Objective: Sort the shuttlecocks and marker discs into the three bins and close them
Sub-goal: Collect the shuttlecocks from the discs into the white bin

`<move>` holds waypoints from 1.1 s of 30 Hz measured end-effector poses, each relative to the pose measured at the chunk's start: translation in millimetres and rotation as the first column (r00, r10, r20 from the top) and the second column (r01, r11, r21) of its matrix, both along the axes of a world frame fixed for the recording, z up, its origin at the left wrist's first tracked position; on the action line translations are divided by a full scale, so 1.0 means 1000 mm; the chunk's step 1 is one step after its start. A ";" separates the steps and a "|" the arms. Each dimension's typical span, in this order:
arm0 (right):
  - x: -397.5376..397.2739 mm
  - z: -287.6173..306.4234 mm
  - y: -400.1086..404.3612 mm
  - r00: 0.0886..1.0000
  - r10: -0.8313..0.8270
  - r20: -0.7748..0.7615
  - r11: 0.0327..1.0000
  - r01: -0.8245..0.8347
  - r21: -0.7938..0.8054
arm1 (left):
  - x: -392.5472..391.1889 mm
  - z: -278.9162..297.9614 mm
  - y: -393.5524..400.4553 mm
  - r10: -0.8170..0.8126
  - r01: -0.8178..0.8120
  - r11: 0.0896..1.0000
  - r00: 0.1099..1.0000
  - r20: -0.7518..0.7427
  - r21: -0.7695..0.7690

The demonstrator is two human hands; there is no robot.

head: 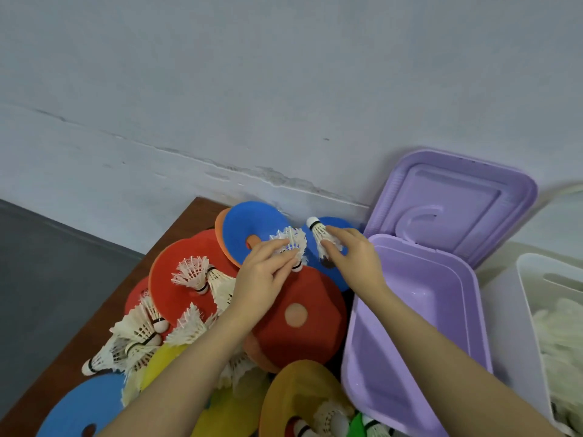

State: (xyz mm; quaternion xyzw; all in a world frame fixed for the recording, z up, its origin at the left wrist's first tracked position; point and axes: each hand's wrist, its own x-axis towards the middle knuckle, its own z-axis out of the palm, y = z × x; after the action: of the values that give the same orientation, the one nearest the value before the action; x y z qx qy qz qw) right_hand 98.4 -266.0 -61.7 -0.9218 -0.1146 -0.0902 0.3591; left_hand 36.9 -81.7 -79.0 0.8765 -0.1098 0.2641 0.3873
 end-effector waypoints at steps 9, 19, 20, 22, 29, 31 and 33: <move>-0.069 0.047 -0.108 0.968 0.004 0.252 0.999 -0.013 0.035 | -0.018 0.065 -0.088 -0.091 0.101 0.993 0.986 0.143 -0.064; -0.124 0.063 -0.279 0.873 -0.180 0.453 0.978 0.209 -0.016 | -0.033 0.086 -0.267 -0.296 0.315 0.945 0.937 0.184 -0.088; -0.127 0.061 -0.296 0.873 -0.205 0.442 0.973 0.232 -0.009 | -0.035 0.087 -0.285 -0.322 0.340 0.936 0.931 0.170 -0.088; -0.132 0.058 -0.325 0.873 -0.264 0.411 0.956 0.293 -0.010 | -0.039 0.087 -0.318 -0.362 0.372 0.925 0.924 0.121 -0.079; -0.123 0.042 -0.394 0.819 -0.440 0.369 0.838 0.522 -0.157 | -0.019 0.076 -0.387 -0.324 0.326 0.945 0.944 -0.070 0.031; -0.117 0.037 -0.404 0.826 -0.456 0.332 0.819 0.535 -0.207 | -0.010 0.070 -0.401 -0.297 0.303 0.950 0.951 -0.088 0.072; -0.110 0.031 -0.410 0.848 -0.448 0.283 0.799 0.522 -0.300 | 0.000 0.066 -0.410 -0.269 0.280 0.955 0.956 -0.116 0.100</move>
State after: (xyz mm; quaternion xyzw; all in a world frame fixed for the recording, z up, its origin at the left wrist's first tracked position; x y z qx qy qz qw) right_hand -11.8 -676.2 -31.1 -0.9567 0.0763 -0.2478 0.1325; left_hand 36.9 -491.3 -13.2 0.8858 -0.2259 0.1564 0.3740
